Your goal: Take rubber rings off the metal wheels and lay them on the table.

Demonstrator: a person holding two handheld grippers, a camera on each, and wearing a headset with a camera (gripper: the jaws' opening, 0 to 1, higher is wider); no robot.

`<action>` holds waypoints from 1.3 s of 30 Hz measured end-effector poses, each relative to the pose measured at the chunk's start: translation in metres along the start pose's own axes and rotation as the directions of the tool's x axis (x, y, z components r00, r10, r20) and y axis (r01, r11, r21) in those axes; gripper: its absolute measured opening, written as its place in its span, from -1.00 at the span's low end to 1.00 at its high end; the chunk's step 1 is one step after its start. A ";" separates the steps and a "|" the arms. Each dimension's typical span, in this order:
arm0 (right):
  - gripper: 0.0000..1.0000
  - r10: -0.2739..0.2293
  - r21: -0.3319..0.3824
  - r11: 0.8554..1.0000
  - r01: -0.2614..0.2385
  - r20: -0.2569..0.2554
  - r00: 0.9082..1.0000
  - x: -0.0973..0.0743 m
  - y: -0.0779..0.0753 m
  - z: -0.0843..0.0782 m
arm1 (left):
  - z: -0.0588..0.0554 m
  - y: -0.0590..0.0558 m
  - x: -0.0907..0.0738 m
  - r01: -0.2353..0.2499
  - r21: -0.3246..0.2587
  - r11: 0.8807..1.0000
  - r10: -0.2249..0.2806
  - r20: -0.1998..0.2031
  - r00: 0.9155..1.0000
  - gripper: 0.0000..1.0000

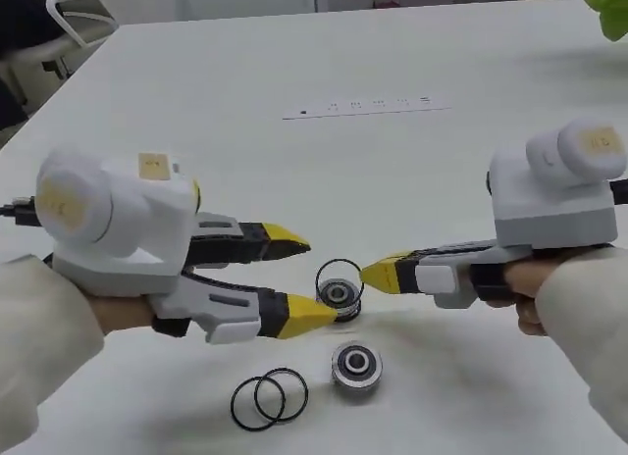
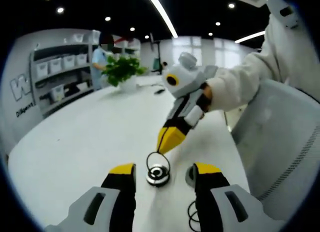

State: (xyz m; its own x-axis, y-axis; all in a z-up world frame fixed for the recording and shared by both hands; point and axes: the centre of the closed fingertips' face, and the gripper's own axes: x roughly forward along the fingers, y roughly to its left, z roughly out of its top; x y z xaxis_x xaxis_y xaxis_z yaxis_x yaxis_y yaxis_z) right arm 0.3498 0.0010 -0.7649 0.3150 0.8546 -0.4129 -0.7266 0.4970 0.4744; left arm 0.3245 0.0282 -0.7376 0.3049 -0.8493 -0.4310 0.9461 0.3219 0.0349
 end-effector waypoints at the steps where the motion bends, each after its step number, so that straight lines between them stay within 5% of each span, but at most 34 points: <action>1: -1.00 0.001 0.002 1.000 -0.001 0.002 1.000 0.000 0.001 0.001 | 0.001 0.000 -0.002 -0.001 0.000 1.000 0.001 0.002 1.000 -0.03; 13: -1.00 0.037 0.000 0.999 -0.037 0.005 0.999 -0.001 0.018 0.009 | 0.014 0.010 -0.031 -0.059 -0.001 0.998 0.059 0.035 0.998 0.20; 39: -1.00 0.141 -0.026 0.989 -0.144 -0.095 0.985 0.011 0.059 -0.004 | 0.013 -0.013 -0.106 -0.103 -0.039 0.994 0.104 0.016 0.994 0.34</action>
State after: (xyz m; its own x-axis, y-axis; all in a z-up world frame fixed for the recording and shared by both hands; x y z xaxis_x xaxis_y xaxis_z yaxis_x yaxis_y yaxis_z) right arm 0.3080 0.0387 -0.7445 0.1497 0.8980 -0.4136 -0.7799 0.3644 0.5089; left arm 0.2809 0.1085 -0.6810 0.4030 -0.8180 -0.4105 0.9048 0.4236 0.0441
